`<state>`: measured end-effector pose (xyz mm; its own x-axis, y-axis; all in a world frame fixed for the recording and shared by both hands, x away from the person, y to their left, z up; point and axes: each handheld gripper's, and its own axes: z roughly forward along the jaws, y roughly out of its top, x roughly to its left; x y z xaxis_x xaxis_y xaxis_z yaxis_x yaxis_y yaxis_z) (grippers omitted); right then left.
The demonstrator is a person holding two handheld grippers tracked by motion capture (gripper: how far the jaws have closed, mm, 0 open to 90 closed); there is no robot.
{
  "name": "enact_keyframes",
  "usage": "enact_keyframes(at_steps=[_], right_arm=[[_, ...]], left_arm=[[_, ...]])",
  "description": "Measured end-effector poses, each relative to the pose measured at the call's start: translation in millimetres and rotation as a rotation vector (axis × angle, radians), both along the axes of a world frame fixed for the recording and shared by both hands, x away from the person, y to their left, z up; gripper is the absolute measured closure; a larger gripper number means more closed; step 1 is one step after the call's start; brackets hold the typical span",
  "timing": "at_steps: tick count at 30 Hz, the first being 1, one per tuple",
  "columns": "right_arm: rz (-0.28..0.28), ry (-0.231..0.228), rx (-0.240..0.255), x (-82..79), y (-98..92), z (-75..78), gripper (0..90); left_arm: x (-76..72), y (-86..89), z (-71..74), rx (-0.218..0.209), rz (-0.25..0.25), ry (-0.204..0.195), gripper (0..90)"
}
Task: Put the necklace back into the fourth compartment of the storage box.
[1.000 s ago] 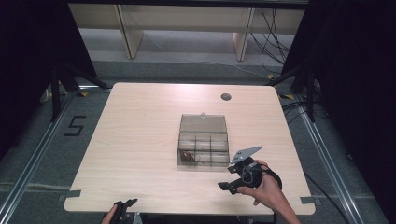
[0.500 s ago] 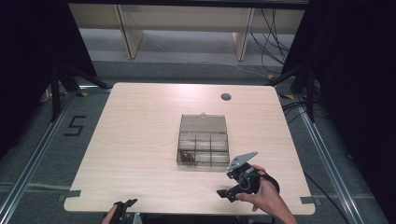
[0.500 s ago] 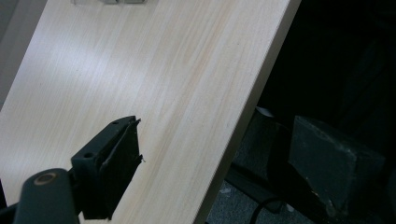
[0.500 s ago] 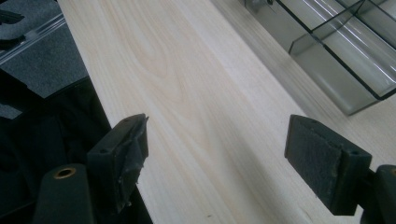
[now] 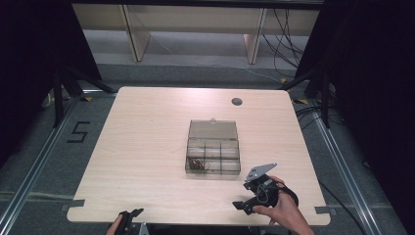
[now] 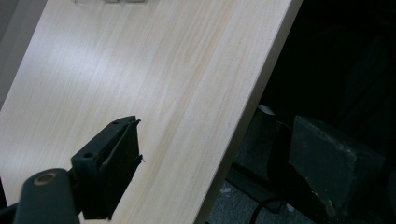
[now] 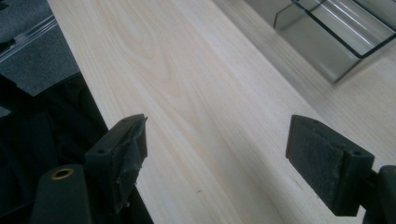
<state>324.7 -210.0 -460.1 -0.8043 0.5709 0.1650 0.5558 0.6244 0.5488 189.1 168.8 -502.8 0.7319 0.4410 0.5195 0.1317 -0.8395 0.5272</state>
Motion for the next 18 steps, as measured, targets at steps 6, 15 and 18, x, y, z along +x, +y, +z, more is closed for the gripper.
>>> enact_keyframes(at_steps=[6,15,18], right_arm=[[-0.012,0.002,-0.008,-3.5,-2.9,-1.2,21.3],[-0.021,-0.027,0.005,-10.3,-6.5,-5.9,20.4],[-0.037,-0.009,-0.008,-13.4,-8.6,-4.8,18.8]], left_arm=[[-0.1,-0.1,0.0,0.022,-0.003,0.006,15.8],[-0.3,-0.4,1.0,0.031,-0.008,-0.005,15.8],[-0.2,-0.7,1.0,0.026,-0.017,-0.008,15.8]])
